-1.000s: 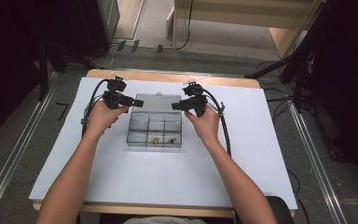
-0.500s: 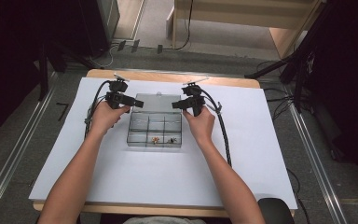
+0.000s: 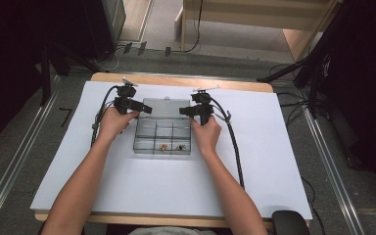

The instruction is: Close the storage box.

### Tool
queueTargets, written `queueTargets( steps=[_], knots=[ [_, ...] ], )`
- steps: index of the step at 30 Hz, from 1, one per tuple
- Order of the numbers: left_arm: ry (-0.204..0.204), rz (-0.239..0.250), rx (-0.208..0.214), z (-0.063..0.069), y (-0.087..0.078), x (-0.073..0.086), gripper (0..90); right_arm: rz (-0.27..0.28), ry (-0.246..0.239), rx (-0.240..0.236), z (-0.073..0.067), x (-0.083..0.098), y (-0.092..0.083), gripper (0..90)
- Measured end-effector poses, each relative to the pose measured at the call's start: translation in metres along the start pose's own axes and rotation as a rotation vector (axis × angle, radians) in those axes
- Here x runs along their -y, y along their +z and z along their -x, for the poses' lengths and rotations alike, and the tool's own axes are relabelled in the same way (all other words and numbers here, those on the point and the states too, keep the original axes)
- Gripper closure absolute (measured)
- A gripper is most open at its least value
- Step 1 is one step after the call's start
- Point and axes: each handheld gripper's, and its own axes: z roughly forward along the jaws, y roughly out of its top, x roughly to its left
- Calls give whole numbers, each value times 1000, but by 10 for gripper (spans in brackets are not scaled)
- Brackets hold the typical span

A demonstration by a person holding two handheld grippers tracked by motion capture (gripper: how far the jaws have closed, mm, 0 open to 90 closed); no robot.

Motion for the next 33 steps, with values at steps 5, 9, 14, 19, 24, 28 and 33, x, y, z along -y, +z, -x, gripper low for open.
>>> queueTargets(
  steps=[5,9,14,19,24,28,33],
  knots=[
    [2,-1,3,0,3,-1,380,6,20,-1,-3,1,4,379],
    [-12,2,9,-2,5,-1,361,10,34,2,-4,1,7,342],
    [-51,9,41,-4,11,-1,303,8,67,-15,-1,2,10,307],
    [-76,3,67,-4,15,-1,270,-2,104,-27,-1,2,13,282],
    [-80,1,64,-3,15,-2,273,-19,143,-64,0,1,15,288],
    [-78,-1,66,-5,13,-2,289,-28,140,-64,0,0,14,292],
    [-53,29,40,-2,8,-3,347,-34,118,-59,-1,-4,9,334]
  ],
)
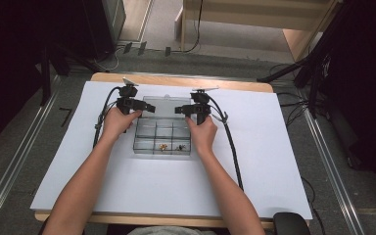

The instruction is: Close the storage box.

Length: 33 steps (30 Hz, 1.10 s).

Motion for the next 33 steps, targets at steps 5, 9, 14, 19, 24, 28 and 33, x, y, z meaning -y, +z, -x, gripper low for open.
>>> queueTargets(
  steps=[5,9,14,19,24,28,33],
  knots=[
    [32,30,-25,4,-7,-1,410,4,-41,31,-6,-6,-8,383],
    [50,57,-39,7,-13,-1,466,1,-65,43,-9,-10,-15,434],
    [66,82,-45,8,-19,-2,515,5,-61,37,-6,-13,-24,549],
    [75,107,-41,9,-25,-2,577,-2,-71,34,-5,-14,-32,619],
    [83,124,-31,9,-32,-2,616,7,-89,41,-7,-15,-39,677],
    [85,147,-14,9,-39,-1,644,21,-103,45,-9,-16,-46,729],
    [92,166,12,9,-47,-1,669,43,-137,49,-14,-16,-55,746]
  ],
)
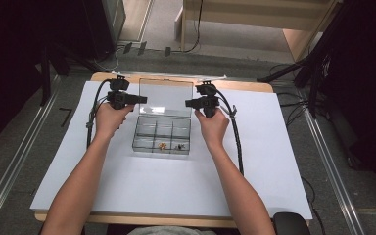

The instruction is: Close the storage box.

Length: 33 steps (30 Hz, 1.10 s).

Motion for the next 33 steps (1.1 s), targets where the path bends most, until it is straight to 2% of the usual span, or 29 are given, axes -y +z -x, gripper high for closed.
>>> queueTargets(
  steps=[7,11,14,17,21,27,33],
  knots=[
    [37,6,27,3,-11,3,675,-4,-35,-10,-5,2,-11,741],
    [80,3,34,6,-19,6,669,-4,-72,-7,-12,5,-18,719],
    [89,-4,39,7,-22,8,661,-1,-96,-8,-16,9,-21,720],
    [109,-6,38,8,-24,11,649,-6,-100,-15,-19,13,-23,714],
    [114,-4,45,9,-26,13,635,-4,-101,-21,-20,16,-26,708],
    [138,-15,33,15,-30,13,609,23,-106,-38,-21,13,-39,710],
    [156,-17,29,21,-38,11,583,16,-127,-38,-27,9,-50,702]
  ],
)
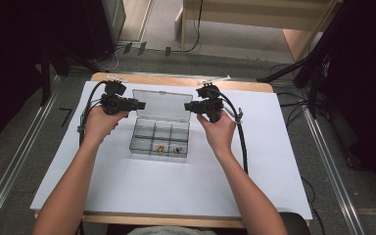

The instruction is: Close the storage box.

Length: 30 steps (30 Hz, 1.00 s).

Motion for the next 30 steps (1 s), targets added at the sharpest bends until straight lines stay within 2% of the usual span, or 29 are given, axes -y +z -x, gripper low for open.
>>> queueTargets(
  steps=[6,15,21,30],
  knots=[
    [8,4,13,5,-11,-4,552,-32,1,-20,-4,-4,-7,687],
    [6,-2,33,11,-26,-7,525,-42,-16,-29,-11,-8,-22,683],
    [13,-5,45,13,-30,-4,511,-50,-44,-35,-16,-7,-29,667],
    [16,-16,59,15,-33,9,483,-68,-57,-54,-21,3,-31,642]
  ],
)
